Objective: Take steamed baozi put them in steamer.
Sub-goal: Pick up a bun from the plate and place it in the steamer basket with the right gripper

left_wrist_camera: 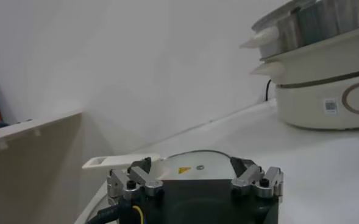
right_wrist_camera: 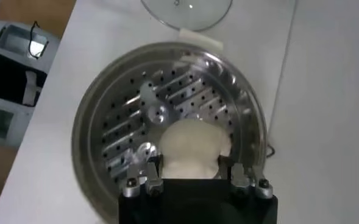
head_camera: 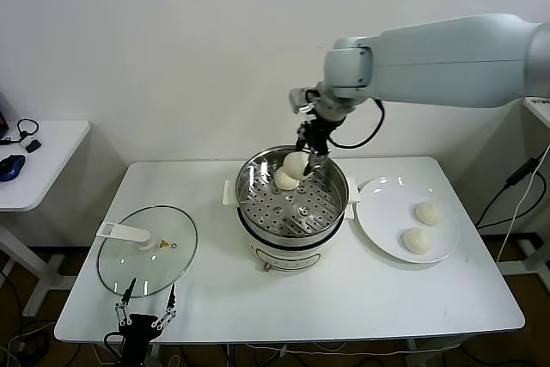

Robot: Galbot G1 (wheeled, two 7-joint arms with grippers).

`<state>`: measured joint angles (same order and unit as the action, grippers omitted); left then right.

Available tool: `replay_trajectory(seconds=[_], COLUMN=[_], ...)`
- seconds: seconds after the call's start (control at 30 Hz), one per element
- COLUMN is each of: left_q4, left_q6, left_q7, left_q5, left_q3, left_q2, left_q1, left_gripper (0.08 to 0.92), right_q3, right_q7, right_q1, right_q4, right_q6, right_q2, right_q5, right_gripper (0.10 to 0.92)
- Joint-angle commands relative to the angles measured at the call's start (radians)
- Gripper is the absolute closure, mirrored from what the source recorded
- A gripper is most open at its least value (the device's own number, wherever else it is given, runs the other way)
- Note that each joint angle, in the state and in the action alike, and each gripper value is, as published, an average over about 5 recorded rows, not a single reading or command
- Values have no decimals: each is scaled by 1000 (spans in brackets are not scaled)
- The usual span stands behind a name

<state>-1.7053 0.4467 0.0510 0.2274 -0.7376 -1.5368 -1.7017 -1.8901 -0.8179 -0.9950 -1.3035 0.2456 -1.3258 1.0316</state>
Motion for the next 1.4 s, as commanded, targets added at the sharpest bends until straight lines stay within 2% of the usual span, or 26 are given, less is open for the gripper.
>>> replay_trajectory(seconds=[0.03,0.93,1.2,1.4], left_q4=[1,10,10,5], left_q6=[-2,5,11,12], left_q7=[2,4,3,2], left_q5=[0,8,19,22], left_q3=[-2,-11,-15,-19], left_q2=[-2,-4,-5,-5], left_q1=[0,1,-1,-7], left_gripper=[177,177,177,177], right_q3=[65,60,70,43], right_q7=[30,54,68,22], right_q1=[141,215,214,140], right_q4=[80,110,114,73], right_q6=[25,30,29,10], right_q2=[-92,-96,-86,-47], right_q5=[5,-66,-63,-45], right_gripper=[410,397,224,203])
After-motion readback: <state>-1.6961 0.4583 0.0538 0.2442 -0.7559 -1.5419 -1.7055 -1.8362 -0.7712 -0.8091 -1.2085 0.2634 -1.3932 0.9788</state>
